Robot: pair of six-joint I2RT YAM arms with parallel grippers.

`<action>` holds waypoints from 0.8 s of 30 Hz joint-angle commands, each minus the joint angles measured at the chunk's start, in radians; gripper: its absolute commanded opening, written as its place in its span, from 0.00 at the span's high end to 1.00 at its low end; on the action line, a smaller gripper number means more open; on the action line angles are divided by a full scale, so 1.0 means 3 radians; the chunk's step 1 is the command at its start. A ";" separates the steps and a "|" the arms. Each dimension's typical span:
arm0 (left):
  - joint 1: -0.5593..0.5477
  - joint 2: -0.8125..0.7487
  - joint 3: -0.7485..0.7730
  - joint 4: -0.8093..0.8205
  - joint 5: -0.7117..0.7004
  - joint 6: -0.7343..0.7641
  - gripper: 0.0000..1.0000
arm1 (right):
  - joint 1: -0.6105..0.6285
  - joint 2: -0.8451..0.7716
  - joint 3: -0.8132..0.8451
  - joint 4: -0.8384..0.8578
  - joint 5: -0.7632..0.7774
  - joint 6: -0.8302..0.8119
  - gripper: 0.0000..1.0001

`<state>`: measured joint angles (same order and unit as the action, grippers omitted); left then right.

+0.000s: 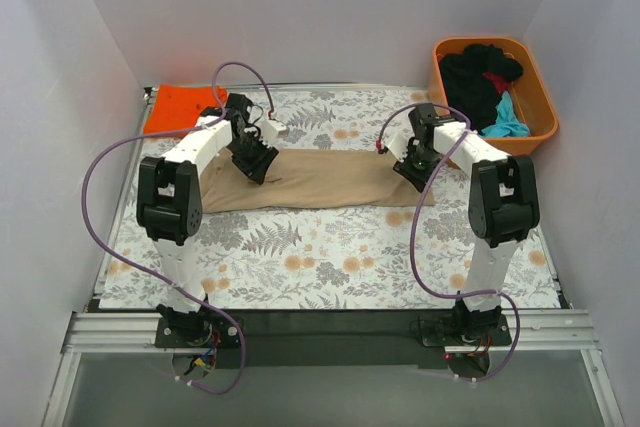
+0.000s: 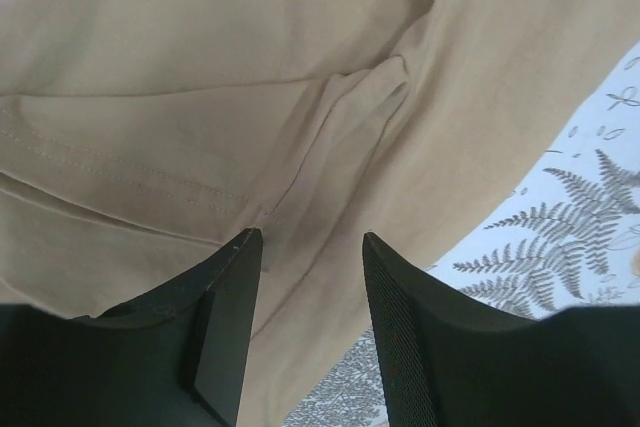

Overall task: Fold and stack the t-shirts
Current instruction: Fold the tshirt

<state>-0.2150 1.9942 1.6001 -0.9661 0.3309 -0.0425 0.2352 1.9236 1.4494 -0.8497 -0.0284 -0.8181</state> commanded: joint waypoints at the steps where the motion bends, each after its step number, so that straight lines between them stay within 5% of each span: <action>1: -0.0040 -0.0169 -0.0082 0.0269 -0.0249 0.0121 0.57 | -0.0032 0.0087 -0.0096 -0.0077 0.0049 0.0027 0.66; 11: -0.0050 -0.0153 -0.0123 0.0352 -0.0372 0.0285 0.60 | -0.0104 0.0118 -0.0183 -0.0082 0.0064 0.0068 0.67; 21: -0.0045 -0.0046 0.0132 0.0153 -0.0260 0.0423 0.95 | -0.0114 0.0087 -0.0204 -0.0082 0.0079 0.0042 0.68; 24: -0.0050 0.0000 0.0235 -0.0057 -0.0193 0.0443 0.87 | -0.0114 0.0087 -0.0189 -0.0082 0.0064 0.0042 0.68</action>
<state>-0.2256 2.0029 1.6188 -0.9298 0.2363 0.0673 0.2089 1.9697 1.3975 -0.8555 -0.0067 -0.8101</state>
